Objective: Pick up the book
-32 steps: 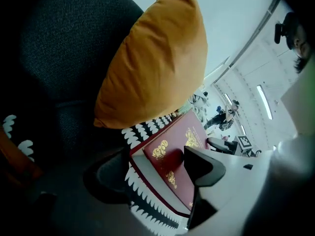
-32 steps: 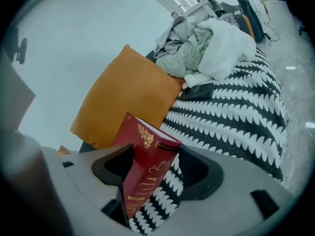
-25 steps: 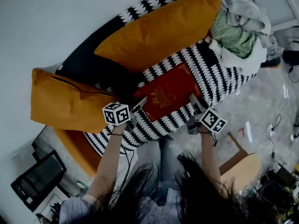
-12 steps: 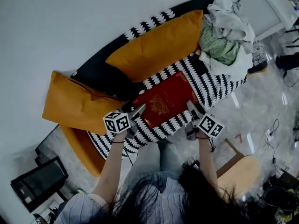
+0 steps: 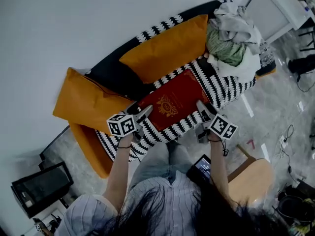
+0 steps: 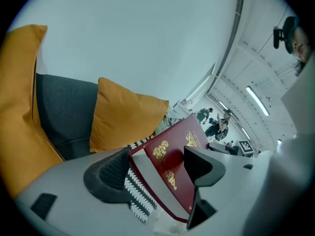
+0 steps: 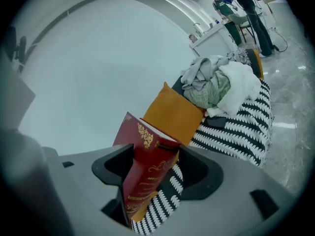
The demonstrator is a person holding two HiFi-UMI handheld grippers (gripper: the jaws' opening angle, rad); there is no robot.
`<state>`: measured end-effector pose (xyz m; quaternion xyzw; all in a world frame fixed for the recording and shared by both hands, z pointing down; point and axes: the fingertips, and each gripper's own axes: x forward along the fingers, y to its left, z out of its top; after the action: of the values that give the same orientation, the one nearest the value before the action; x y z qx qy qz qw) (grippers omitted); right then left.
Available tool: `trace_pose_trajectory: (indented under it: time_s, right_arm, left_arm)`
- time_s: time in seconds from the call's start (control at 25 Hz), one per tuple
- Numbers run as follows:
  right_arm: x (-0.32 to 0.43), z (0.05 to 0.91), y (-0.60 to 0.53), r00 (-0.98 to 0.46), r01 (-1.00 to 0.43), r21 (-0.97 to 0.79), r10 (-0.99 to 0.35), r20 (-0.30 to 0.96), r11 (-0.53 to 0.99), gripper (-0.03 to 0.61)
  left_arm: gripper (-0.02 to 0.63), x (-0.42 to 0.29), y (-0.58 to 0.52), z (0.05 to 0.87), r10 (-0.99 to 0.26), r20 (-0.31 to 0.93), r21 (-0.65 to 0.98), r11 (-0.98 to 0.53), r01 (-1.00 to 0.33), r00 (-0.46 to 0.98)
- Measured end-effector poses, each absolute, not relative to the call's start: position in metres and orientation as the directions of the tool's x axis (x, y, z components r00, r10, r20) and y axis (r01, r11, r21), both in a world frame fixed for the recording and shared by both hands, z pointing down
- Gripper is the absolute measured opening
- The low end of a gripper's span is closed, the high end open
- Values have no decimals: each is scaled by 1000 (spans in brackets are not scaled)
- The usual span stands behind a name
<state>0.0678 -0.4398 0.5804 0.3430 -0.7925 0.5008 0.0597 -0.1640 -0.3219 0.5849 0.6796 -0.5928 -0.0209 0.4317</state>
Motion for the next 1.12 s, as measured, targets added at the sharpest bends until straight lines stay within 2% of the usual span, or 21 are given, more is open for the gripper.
trace_pose_trajectory:
  time_s: [0.56, 1.12]
  right_arm:
    - [73, 532, -380, -798, -561, -768, -448, 403, 307, 298]
    - [50, 505, -305, -769, -578, -756, -515, 378, 308, 298]
  left_arm:
    - [342, -155, -254, 529, -845, 478, 589, 108, -801, 238]
    - [342, -186, -191, 506, -862, 432, 600, 57, -798, 264]
